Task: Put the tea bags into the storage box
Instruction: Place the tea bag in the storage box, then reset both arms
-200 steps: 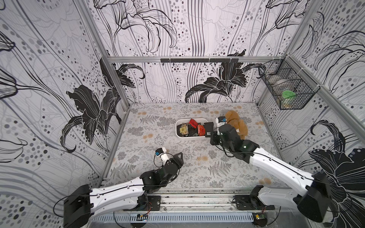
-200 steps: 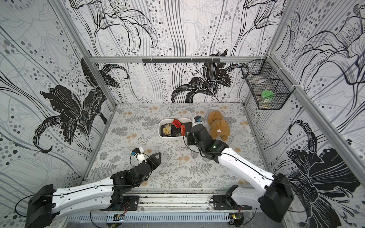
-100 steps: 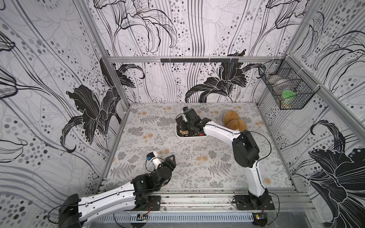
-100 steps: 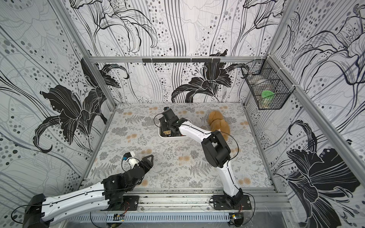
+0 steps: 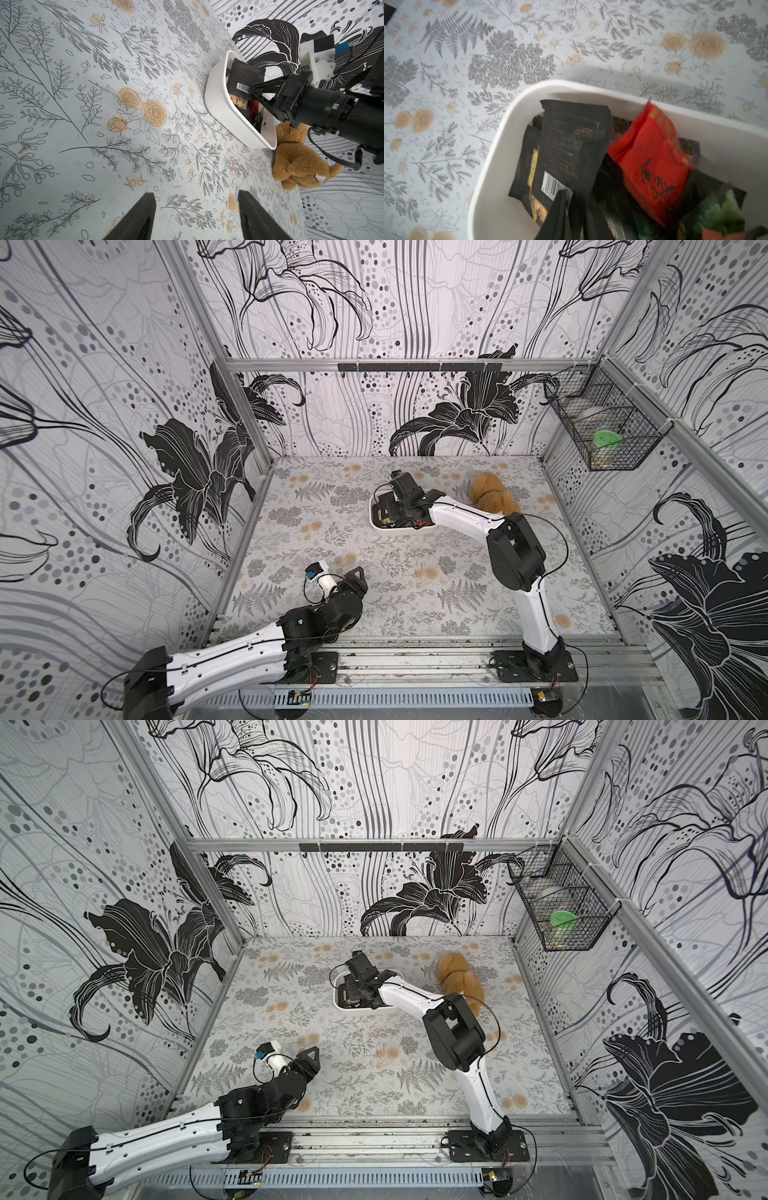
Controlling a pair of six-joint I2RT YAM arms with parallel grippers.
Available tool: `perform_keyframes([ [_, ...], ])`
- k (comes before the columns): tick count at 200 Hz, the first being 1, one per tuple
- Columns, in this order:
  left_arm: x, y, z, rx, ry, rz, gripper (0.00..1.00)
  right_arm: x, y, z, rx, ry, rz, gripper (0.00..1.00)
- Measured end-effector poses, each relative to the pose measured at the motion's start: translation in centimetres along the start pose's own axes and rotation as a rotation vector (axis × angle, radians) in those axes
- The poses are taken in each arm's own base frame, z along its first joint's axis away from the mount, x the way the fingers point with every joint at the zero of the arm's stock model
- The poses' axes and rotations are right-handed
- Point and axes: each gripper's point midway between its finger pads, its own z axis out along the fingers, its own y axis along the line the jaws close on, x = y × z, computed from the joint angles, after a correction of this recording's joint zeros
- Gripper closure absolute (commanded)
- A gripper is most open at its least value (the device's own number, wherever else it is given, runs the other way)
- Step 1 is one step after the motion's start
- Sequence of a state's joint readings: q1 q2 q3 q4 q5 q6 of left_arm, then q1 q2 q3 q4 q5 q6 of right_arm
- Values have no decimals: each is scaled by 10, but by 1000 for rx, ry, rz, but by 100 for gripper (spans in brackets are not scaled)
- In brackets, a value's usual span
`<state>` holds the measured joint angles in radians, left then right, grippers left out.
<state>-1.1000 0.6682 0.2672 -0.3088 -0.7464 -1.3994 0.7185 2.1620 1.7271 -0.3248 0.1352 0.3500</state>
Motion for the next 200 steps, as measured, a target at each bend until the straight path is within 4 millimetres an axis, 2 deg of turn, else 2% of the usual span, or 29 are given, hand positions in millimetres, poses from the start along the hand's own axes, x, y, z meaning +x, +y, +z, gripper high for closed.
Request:
perform_keyframes([
  [25,-4,-1,-1,-11,-16,12,32,16,-4,-8,-4,32,-4,75],
  [57,-8,-5,-3,-11,-28,14,31,19,-3,-38,-46,24,0,65],
  [82,-11,-6,-4,-15,-33,25,24,14,-3,-75,-83,-24,12,56],
  [110,-18,-17,-7,-6,-53,32,0,15,-8,-124,-119,-91,20,54],
  [133,-26,-29,-10,9,-80,54,3,17,-17,-170,-139,-164,32,47],
  [156,-34,-42,-11,15,-119,105,3,20,-35,-216,-122,-268,63,37],
  [179,-45,-58,-11,17,-175,169,3,28,-59,-251,-70,-365,92,29],
  [181,-45,-59,-11,17,-179,173,3,30,-61,-254,-66,-374,98,26],
  [185,-48,-62,-12,15,-194,185,3,32,-66,-259,-50,-390,102,15],
  [188,-50,-65,-12,13,-204,194,3,34,-70,-262,-42,-401,117,0],
  [191,-52,-67,-12,12,-217,199,3,36,-74,-264,-28,-412,113,4],
  [200,-59,-74,-13,6,-251,217,3,44,-88,-273,14,-444,147,5],
])
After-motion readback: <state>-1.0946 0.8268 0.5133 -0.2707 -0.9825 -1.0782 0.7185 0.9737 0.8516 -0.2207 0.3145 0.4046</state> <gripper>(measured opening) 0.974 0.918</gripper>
